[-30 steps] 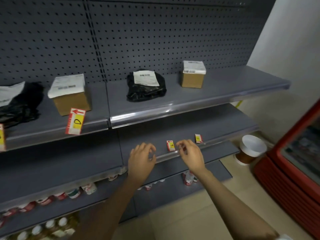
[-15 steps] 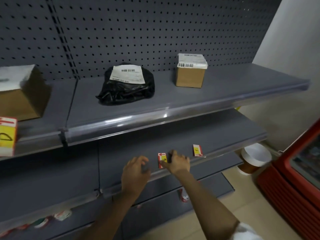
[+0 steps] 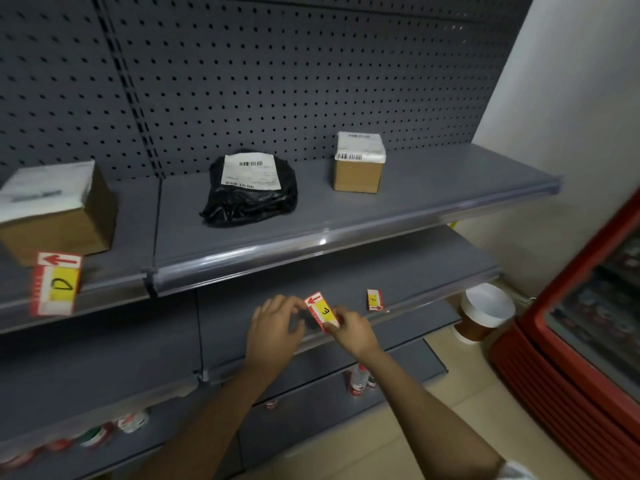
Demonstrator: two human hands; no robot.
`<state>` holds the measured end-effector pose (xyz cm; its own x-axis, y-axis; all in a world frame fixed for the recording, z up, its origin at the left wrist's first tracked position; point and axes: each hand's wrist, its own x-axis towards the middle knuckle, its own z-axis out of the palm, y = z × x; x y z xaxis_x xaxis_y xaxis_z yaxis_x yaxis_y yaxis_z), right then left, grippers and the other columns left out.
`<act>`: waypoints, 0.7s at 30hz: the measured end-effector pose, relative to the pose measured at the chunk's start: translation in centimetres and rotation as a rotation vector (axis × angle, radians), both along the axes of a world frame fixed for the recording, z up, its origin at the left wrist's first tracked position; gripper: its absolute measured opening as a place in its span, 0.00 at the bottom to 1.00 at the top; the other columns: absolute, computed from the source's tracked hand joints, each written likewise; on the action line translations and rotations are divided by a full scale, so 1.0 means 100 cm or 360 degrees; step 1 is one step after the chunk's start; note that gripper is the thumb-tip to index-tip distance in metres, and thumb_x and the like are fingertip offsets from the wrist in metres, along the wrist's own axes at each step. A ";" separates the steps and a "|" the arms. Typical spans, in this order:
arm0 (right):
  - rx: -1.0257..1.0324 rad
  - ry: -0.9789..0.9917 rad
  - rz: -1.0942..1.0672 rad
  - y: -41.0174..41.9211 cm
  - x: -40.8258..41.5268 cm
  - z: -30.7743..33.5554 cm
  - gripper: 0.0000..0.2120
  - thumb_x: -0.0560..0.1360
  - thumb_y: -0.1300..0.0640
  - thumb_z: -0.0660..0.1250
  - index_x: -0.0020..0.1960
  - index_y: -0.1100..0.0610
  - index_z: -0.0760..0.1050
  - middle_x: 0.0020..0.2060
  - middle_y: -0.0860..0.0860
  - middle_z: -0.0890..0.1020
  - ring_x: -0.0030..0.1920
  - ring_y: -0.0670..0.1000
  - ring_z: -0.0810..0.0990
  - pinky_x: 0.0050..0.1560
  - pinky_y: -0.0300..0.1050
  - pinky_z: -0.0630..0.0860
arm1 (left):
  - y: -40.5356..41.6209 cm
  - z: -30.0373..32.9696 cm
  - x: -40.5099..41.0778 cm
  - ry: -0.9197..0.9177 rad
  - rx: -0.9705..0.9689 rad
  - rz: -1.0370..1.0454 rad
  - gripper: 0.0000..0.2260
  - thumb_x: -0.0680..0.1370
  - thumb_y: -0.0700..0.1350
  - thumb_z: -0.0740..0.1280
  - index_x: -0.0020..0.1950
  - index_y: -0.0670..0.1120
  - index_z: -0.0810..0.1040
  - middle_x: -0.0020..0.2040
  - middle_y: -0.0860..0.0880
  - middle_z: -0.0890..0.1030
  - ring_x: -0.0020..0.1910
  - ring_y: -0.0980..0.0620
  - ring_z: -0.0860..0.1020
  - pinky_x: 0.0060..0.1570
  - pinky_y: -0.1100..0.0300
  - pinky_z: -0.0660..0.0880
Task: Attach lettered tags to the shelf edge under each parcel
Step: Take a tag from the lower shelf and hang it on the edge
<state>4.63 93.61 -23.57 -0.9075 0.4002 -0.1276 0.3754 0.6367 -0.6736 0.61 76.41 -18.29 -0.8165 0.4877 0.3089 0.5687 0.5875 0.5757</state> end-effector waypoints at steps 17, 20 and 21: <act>-0.0658 0.0700 0.0235 -0.036 0.021 0.176 0.03 0.74 0.62 0.68 0.48 0.59 0.79 0.38 0.53 0.82 0.33 0.42 0.77 0.32 0.30 0.71 | -0.065 0.107 -0.015 0.0746 -0.0195 0.0308 0.18 0.66 0.44 0.75 0.54 0.49 0.76 0.47 0.46 0.76 0.47 0.44 0.73 0.46 0.53 0.65; -0.0668 0.0870 0.0196 -0.047 0.004 0.191 0.09 0.73 0.65 0.68 0.51 0.57 0.74 0.37 0.53 0.81 0.29 0.40 0.78 0.27 0.29 0.69 | -0.059 0.111 -0.024 0.0693 -0.0297 0.0273 0.19 0.65 0.43 0.76 0.53 0.48 0.76 0.49 0.45 0.76 0.48 0.43 0.74 0.47 0.50 0.68; -0.0663 0.0922 0.0163 -0.049 -0.001 0.194 0.08 0.73 0.65 0.68 0.51 0.58 0.73 0.35 0.51 0.81 0.28 0.39 0.78 0.26 0.29 0.70 | -0.057 0.112 -0.027 0.0662 -0.0307 0.0272 0.19 0.65 0.43 0.77 0.53 0.48 0.76 0.49 0.45 0.76 0.49 0.43 0.74 0.48 0.50 0.69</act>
<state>4.57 88.70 -4.19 -0.9061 0.3321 0.2622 -0.1635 0.2967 -0.9409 -2.10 70.67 -7.11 -0.7164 0.4379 0.5431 0.6135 0.7661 0.1916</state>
